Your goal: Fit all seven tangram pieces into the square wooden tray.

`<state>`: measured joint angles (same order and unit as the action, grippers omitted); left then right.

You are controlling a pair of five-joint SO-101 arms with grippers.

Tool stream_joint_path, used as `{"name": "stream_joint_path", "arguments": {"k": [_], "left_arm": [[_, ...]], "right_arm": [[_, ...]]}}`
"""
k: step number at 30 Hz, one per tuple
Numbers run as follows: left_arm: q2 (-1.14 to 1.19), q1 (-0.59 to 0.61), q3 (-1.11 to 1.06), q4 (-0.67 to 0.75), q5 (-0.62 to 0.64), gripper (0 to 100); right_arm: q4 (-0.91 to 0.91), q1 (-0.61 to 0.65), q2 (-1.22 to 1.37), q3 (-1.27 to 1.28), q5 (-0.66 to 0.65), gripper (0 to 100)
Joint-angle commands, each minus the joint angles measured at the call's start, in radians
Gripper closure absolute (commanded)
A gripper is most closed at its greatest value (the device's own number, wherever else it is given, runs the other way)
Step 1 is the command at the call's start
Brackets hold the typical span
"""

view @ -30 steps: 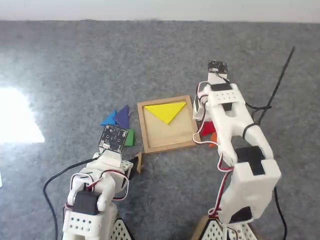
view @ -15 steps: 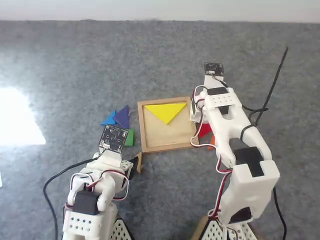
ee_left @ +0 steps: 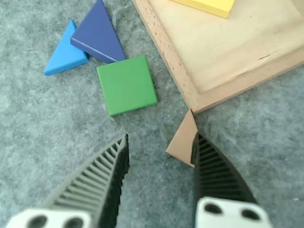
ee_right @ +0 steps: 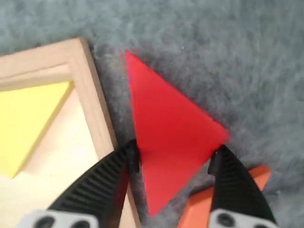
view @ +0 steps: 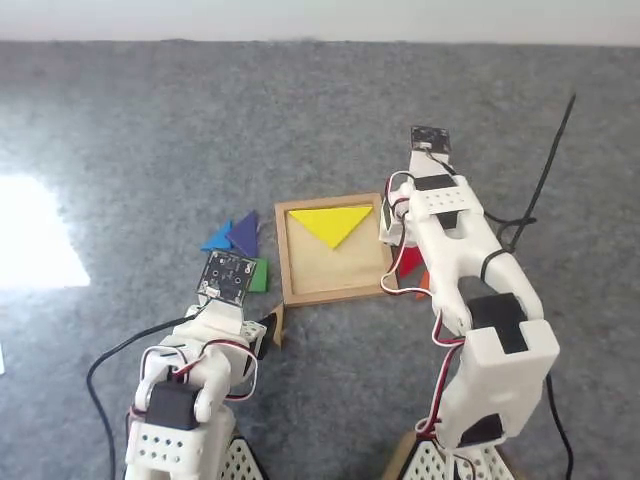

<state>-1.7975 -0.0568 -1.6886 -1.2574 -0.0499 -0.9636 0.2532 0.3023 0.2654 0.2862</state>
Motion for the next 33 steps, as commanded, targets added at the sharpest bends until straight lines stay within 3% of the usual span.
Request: {"name": "stream_joint_path", "arguments": {"k": [1, 5, 9, 17, 24, 33], "left_arm": [[-0.021, -0.005, 0.005, -0.005, -0.014, 79], [-0.021, -0.005, 0.005, -0.005, -0.014, 79], [-0.021, -0.005, 0.005, -0.005, -0.014, 79], [-0.021, -0.005, 0.005, -0.005, -0.014, 79], [-0.021, -0.005, 0.005, -0.005, -0.014, 79], [-0.021, -0.005, 0.005, -0.005, -0.014, 79]], "right_arm": [[0.012, 0.008, -0.015, -0.005, -0.054, 80.1], [-0.001, 0.008, -0.016, -0.018, -0.084, 80.1], [-0.091, -0.007, -0.012, -0.101, -0.238, 79.3], [-0.130, -0.044, -0.004, -0.206, -0.474, 58.2], [-0.085, 0.031, 0.117, -0.235, -0.485, 58.2], [-0.165, 0.016, 0.254, -0.356, -0.480, 58.3]]}}
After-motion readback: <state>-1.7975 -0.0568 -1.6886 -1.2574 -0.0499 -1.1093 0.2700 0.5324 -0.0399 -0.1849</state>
